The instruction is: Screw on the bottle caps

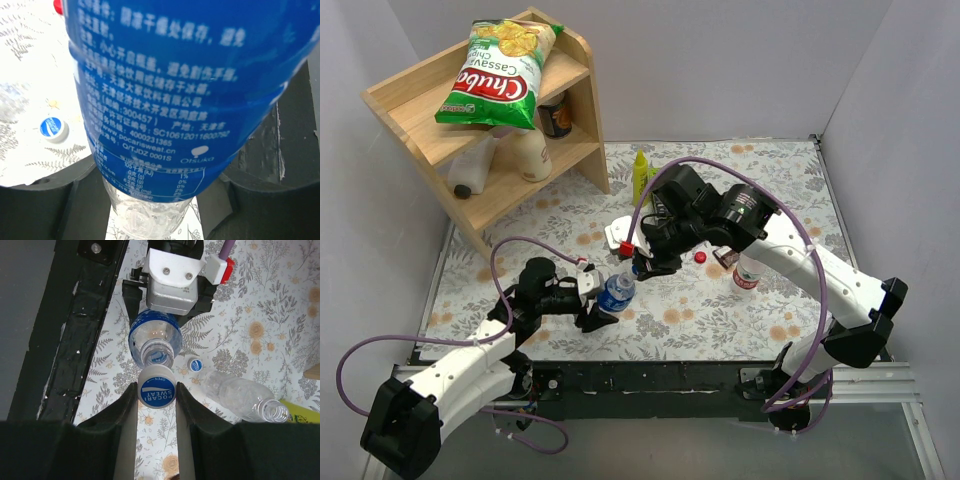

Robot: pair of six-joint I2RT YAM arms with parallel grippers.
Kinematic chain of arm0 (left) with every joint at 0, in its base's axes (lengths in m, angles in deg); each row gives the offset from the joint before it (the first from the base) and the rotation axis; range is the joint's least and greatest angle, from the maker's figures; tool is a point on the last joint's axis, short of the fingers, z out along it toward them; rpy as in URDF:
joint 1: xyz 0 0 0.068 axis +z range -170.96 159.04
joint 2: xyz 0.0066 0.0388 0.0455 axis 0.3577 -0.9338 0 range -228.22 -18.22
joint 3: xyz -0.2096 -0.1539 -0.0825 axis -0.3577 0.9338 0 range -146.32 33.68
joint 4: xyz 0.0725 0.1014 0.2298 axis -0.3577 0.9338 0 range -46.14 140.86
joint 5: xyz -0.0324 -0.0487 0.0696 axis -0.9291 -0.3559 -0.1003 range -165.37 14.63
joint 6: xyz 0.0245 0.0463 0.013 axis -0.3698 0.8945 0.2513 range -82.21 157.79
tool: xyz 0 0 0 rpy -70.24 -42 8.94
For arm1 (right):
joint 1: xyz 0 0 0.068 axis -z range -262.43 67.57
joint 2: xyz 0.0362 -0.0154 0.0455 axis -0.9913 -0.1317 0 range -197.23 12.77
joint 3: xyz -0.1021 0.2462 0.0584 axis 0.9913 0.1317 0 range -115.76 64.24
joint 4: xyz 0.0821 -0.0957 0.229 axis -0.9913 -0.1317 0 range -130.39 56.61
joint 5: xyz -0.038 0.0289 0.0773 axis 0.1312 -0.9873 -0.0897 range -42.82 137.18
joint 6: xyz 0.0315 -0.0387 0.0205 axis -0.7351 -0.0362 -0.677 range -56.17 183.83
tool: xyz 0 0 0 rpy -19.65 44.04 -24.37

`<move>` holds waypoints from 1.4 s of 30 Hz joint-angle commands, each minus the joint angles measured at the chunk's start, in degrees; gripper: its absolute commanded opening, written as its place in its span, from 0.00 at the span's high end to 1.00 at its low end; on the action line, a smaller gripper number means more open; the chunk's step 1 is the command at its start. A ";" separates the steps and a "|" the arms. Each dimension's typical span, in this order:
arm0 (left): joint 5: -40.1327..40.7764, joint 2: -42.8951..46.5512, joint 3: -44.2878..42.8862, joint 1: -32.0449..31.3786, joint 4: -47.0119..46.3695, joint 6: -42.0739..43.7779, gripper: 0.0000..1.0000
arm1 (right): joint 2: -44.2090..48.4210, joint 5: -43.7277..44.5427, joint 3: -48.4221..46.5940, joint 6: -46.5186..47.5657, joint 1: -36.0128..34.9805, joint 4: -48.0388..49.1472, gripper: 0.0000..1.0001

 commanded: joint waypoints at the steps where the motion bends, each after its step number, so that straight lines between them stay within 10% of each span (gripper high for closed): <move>1: -0.82 1.76 0.53 -0.28 -4.25 -0.88 1.00 | 0.00 -1.52 0.72 1.21 -0.25 -0.10 0.79; 42: 0.50 3.26 2.82 -1.33 -9.43 -2.55 1.00 | -1.85 -4.07 3.27 7.89 -2.71 -1.24 0.77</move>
